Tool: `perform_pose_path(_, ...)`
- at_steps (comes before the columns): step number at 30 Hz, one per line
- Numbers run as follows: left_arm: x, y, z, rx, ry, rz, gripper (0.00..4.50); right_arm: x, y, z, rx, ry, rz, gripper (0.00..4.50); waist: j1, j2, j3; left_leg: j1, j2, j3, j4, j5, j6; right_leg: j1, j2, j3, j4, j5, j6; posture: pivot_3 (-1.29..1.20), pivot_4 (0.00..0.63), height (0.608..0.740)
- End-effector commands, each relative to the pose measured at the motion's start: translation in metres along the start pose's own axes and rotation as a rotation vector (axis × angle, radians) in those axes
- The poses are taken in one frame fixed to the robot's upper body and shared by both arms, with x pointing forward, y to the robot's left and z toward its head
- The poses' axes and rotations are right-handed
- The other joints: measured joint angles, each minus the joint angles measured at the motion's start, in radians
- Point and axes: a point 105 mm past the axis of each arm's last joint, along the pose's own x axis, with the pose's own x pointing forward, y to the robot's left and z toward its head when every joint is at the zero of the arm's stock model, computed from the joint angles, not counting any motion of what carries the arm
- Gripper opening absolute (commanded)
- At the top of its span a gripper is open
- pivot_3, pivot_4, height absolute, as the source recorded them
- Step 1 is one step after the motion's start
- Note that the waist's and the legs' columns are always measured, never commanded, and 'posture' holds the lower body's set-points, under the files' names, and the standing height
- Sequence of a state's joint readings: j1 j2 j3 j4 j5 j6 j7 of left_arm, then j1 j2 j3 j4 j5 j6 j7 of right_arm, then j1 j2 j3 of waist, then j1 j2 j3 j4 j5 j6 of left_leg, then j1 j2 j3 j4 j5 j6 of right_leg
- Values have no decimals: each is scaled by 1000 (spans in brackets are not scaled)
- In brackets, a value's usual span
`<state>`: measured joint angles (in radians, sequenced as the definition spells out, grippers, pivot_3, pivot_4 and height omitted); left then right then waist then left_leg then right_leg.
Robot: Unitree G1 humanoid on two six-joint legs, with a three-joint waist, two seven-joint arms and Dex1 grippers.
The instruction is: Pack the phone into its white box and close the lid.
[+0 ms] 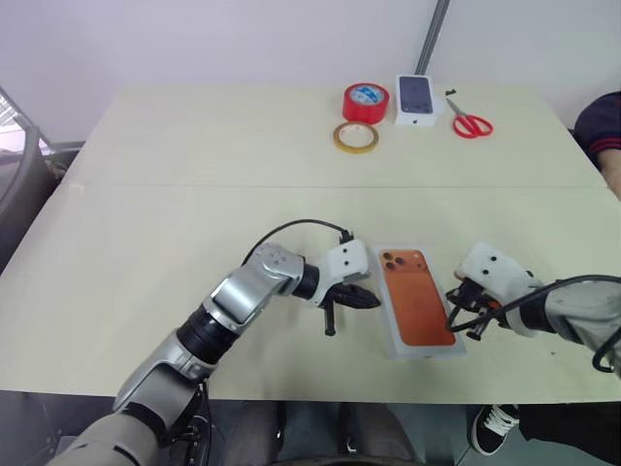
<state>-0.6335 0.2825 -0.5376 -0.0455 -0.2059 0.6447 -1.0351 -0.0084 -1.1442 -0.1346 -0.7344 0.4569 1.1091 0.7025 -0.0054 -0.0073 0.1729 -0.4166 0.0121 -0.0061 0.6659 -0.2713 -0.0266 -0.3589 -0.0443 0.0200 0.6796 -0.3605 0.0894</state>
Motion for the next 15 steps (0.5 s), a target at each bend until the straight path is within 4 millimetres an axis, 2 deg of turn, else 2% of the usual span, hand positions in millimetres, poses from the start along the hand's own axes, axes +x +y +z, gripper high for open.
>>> perform_pose_path(1,3,-13,13,57,-32,-50,0,-7,21,11,-63,-38,87,29,-1,0,0,0,0,0,0,0,0,0,0,0,0,0,0,0,150,736)
perform_pose_path(9,1,-18,8,40,-24,-49,0,-10,23,6,-45,-19,85,29,-1,0,0,0,0,0,0,0,0,1,0,0,0,0,0,0,150,736)
perform_pose_path(15,-6,-12,3,-2,-29,-3,0,-15,20,4,-33,-7,74,29,-2,0,0,1,0,0,0,0,0,1,0,0,0,0,0,0,150,736)
